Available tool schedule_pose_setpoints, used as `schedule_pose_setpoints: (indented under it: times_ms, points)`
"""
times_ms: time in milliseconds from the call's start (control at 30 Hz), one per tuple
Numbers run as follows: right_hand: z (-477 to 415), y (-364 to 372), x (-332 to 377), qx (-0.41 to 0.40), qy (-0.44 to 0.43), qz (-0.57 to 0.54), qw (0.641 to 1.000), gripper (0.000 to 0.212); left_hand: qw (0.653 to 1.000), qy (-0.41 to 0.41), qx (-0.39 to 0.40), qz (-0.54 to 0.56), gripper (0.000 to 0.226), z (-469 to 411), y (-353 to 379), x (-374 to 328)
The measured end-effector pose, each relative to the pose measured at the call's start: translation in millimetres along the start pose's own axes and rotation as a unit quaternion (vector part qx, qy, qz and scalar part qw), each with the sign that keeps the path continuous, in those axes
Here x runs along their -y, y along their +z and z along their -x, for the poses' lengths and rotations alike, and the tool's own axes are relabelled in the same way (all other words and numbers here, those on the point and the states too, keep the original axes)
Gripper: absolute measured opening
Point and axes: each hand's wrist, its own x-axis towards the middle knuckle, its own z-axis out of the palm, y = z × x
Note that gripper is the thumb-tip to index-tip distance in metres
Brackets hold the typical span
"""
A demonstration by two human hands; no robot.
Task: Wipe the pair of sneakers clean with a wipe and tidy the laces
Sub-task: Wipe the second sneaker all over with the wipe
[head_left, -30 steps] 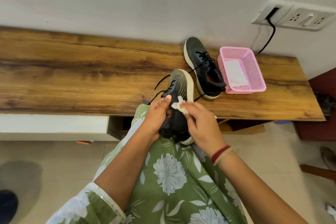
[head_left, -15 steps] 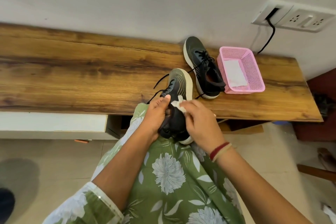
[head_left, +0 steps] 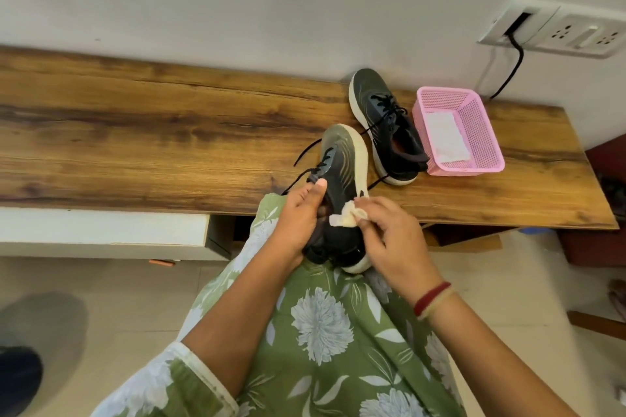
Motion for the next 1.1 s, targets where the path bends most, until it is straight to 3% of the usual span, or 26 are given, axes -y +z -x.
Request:
schedule_pose_setpoints:
  times_ms: [100,167,233,367,633,833,967,1100]
  points:
    - [-0.6,-16.0,-5.3,0.012,0.066,-0.134,0.989,0.015,1.000,0.008,0.007,0.006,0.036,1.0,1.5,-0.9]
    - [-9.7,-24.5,-7.4,-0.030,0.153,-0.286,0.945,0.014,0.999,0.009,-0.011,0.031,0.034,-1.2,1.3,-3.0]
    - [-22.1,-29.3,-10.3,-0.104,0.210,-0.345,0.909,0.013,0.998,0.004,-0.027,0.061,0.034,-1.9,2.2,-4.9]
    - [-53.6,-31.4,-26.6,-0.187,0.197,-0.247,0.930,0.016,0.998,-0.012,-0.022,0.063,0.034,2.2,7.7,-8.6]
    - [-66.8,-4.8,-17.3,-0.126,0.126,-0.208,0.962,0.016,0.996,-0.002,-0.041,0.075,0.031,1.4,-2.4,-11.8]
    - [-75.5,-22.0,-22.0,-0.143,0.113,-0.134,0.974,0.022,0.995,-0.020,-0.058,0.084,0.029,4.3,-1.9,-12.5]
    - [-77.4,-26.7,-26.0,-0.088,0.143,-0.181,0.969,0.016,0.991,0.009,-0.109,0.084,0.030,3.3,-21.4,-13.8]
    - [-74.0,-16.9,-13.3,-0.035,0.175,-0.294,0.939,0.021,0.984,0.027,-0.127,0.122,0.030,4.7,-33.2,-17.2]
